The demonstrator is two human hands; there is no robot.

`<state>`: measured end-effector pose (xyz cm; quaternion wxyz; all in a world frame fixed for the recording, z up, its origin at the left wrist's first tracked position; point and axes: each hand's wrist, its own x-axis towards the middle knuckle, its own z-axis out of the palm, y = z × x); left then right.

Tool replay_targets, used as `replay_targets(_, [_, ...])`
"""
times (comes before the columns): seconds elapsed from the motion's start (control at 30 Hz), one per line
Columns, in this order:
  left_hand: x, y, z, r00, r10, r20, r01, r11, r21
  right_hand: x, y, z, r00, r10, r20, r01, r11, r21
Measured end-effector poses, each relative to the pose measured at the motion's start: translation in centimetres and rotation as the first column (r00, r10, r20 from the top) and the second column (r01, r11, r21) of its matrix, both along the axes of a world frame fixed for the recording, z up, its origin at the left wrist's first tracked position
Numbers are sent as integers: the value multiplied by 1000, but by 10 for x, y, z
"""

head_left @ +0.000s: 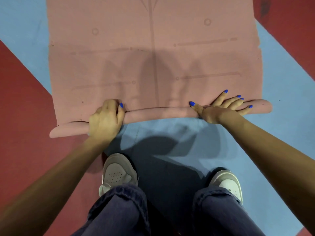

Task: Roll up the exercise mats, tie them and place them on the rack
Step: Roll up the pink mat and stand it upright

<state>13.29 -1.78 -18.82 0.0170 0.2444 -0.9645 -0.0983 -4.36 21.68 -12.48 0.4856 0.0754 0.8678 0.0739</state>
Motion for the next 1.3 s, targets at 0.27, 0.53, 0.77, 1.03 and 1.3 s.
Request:
replay_targets(0.27, [-3,-9,-19,928,-280,-246,201,932,-303,-1,-1,-2,1000,-24,5,23,999,21])
replay_targets(0.53, [26,-57,-17,778,-622,-91,552,745,-375,-1,-3,0,1000,-11,-1,11,999,32])
replay_targets(0.77, [36,-35,-10,981,-189,38,193,956,-222,-1,-2,-3,1000,18,-10,-18,999,51])
replay_targets(1.03, [24,-45,-9,975,-214,-59,193,950,-246,3,5,-17,996,58,-72,-55,998,43])
replay_targets(1.3, [1,-68,-15,942,-311,-125,294,946,-133,20,15,-35,908,237,-345,-236,971,45])
